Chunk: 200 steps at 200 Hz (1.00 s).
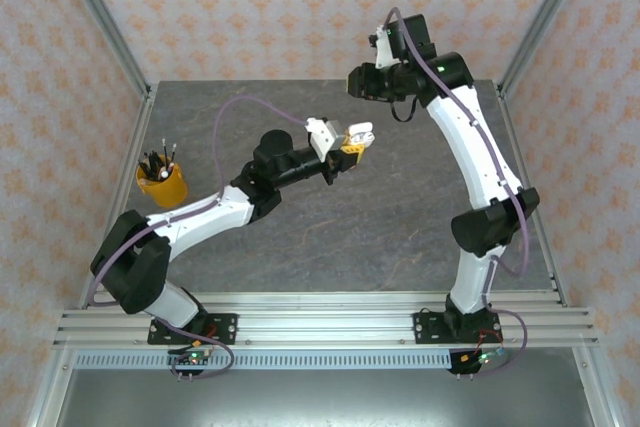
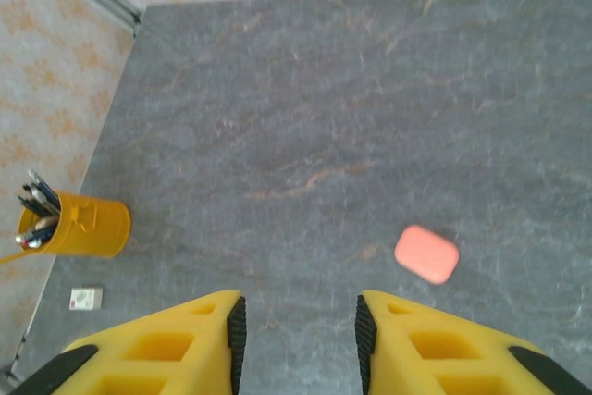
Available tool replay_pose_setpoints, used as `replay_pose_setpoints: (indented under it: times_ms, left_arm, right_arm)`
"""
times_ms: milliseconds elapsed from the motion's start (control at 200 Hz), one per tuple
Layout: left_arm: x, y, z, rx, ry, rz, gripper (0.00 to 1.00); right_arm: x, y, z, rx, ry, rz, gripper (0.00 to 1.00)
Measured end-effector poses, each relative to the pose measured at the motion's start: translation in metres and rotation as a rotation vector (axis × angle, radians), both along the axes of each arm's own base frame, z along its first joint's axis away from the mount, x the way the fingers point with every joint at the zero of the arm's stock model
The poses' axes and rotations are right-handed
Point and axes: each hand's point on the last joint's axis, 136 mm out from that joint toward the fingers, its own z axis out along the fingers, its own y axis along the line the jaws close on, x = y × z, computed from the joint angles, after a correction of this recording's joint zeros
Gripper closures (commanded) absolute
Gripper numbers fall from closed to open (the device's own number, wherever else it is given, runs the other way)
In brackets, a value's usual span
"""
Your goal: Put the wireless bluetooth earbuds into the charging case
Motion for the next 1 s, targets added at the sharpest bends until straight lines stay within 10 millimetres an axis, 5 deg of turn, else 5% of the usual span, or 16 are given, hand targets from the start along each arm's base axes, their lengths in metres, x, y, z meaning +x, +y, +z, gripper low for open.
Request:
replay_pose_setpoints:
  times_ms: [335,626,756,1001]
  left_arm:
    - [0.020,0.008,-0.023,0.020,0.057,0.053,1.00]
    - [0.039,0.018,-0.033,0.007,0.105,0.109,1.00]
    - [0.046,0.024,-0.033,-0.010,0.131,0.134,1.00]
    - [0.044,0.024,-0.049,-0.045,0.286,0.137,1.00]
  right_arm:
    - [-0.031,-0.010,-0.054,-0.065,0.165,0.032,0.72]
    - [-0.085,-0.040,-0.036,-0.062,0.109,-0.015,0.70]
    - [-0.090,-0.068,-0.035,-0.038,0.076,-0.155,0.69]
    - [-0.083,-0.097,-0.099,-0.040,0.173,-0.369,0.69]
